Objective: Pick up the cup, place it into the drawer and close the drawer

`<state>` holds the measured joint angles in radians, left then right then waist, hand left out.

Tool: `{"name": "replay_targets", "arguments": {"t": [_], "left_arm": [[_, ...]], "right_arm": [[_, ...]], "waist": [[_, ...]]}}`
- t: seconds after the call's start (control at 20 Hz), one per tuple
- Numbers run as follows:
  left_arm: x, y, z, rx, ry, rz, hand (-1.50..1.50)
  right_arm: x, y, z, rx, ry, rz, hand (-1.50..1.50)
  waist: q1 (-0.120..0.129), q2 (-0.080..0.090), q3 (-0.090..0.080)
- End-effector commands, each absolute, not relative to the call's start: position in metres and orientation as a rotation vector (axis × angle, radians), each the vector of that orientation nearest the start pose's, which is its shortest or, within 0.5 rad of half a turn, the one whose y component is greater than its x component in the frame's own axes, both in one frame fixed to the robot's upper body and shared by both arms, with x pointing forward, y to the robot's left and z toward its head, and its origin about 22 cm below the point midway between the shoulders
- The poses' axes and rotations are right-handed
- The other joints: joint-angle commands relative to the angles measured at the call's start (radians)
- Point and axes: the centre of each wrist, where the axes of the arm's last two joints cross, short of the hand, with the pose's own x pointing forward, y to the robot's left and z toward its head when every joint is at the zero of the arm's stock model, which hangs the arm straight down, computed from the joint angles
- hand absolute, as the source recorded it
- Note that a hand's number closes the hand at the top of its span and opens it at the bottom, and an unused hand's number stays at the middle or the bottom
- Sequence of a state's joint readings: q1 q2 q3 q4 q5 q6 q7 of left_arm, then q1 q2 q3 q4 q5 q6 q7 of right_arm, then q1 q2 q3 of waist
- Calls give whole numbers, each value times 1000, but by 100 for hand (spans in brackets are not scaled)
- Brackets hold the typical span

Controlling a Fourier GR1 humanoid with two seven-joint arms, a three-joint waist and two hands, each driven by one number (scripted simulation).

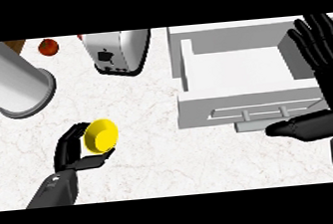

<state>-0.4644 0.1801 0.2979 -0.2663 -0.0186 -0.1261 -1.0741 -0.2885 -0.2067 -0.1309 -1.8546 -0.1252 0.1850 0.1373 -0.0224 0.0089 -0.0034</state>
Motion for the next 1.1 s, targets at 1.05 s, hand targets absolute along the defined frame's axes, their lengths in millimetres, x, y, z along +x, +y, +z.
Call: {"name": "replay_targets", "arguments": {"t": [1.05], "left_arm": [[390, 192, -19, -255, -2175, 3, 150]], "right_arm": [[274, -282, 141, 7, -1965, 264, -150]], "waist": [[25, -12, 4]]}}
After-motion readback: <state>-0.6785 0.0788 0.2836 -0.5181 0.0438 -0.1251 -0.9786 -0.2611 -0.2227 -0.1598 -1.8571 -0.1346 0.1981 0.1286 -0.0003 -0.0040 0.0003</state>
